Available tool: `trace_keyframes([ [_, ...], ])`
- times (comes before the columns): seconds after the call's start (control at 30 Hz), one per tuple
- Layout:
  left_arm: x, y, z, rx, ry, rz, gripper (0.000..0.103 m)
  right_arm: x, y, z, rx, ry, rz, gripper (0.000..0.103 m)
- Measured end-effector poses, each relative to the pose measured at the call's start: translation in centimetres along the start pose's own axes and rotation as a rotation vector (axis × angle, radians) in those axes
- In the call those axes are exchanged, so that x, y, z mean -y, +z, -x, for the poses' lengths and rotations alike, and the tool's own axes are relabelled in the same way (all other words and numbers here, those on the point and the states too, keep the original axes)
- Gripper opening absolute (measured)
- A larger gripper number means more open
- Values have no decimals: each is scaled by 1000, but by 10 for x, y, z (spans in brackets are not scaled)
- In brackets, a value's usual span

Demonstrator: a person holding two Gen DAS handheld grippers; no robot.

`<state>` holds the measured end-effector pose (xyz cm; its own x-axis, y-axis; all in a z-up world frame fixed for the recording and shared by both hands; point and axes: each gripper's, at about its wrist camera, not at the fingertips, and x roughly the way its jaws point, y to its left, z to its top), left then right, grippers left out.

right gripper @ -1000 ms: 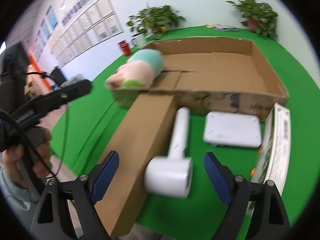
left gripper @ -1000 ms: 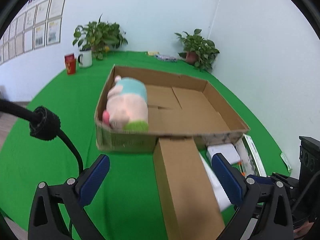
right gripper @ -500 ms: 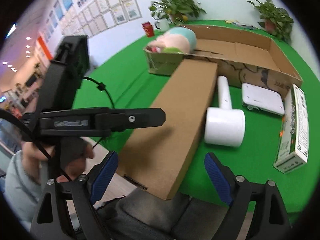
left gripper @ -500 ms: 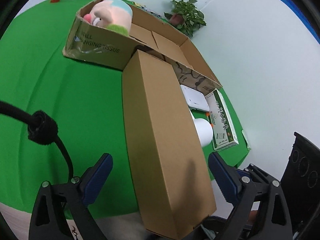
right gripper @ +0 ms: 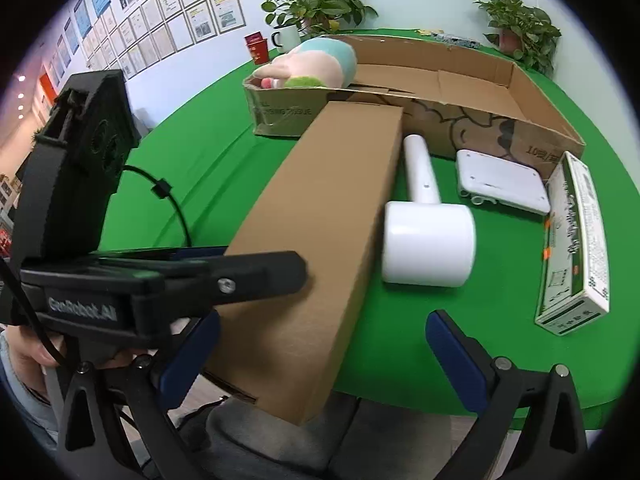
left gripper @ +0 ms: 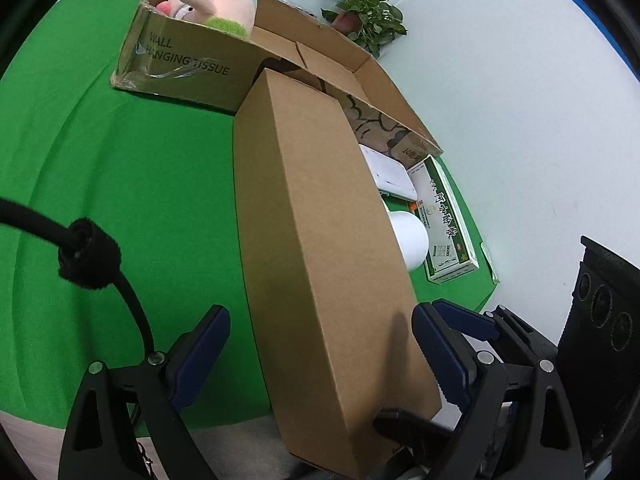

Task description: Organize objects

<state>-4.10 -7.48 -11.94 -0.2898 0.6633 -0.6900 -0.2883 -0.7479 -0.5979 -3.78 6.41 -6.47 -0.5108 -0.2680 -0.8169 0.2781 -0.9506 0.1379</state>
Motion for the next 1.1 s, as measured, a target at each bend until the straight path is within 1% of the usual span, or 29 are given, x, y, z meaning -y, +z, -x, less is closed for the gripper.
trace_keyframes([
  [0.07,0,0,-1,-4,-11,-1,88,-8,1,-2,-19,29,18,102],
  [0.13,2,-1,-2,-13,-18,-17,80,-20,0,-2,-23,35,52,102],
  [0.2,3,-2,-4,-25,-44,-27,78,-28,0,-4,-21,35,65,102],
  [0.27,0,-3,-5,-27,-57,-26,77,-34,-1,-6,-22,35,72,102],
  [0.33,-1,-3,-5,-28,-63,-26,77,-36,-3,-6,-22,25,77,99],
  [0.37,0,-4,-5,-31,-68,-30,77,-36,-4,-7,-25,14,71,96],
  [0.4,1,-5,-6,-35,-74,-32,77,-35,-4,-7,-24,6,67,94],
  [0.6,0,-5,-9,-27,-81,-31,77,-37,-5,-7,-10,-5,64,93],
  [0.73,-2,-7,-4,-25,-81,-17,77,-32,-5,-5,-1,13,39,89],
  [0.83,-8,-9,0,-17,-88,7,77,-27,-4,-3,2,48,-1,86],
  [0.87,-12,-10,2,-16,-90,14,77,-26,-4,-3,2,60,-10,85],
  [0.93,-18,-11,8,6,-74,36,83,-22,-3,-1,9,89,-35,67],
  [0.97,-22,-11,11,17,-74,54,84,-18,-2,2,19,119,-61,59],
  [1.0,-25,-10,12,13,-85,63,83,-18,0,1,13,126,-62,58],
  [1.1,-29,-11,14,13,-94,69,83,-17,1,0,17,137,-62,58],
])
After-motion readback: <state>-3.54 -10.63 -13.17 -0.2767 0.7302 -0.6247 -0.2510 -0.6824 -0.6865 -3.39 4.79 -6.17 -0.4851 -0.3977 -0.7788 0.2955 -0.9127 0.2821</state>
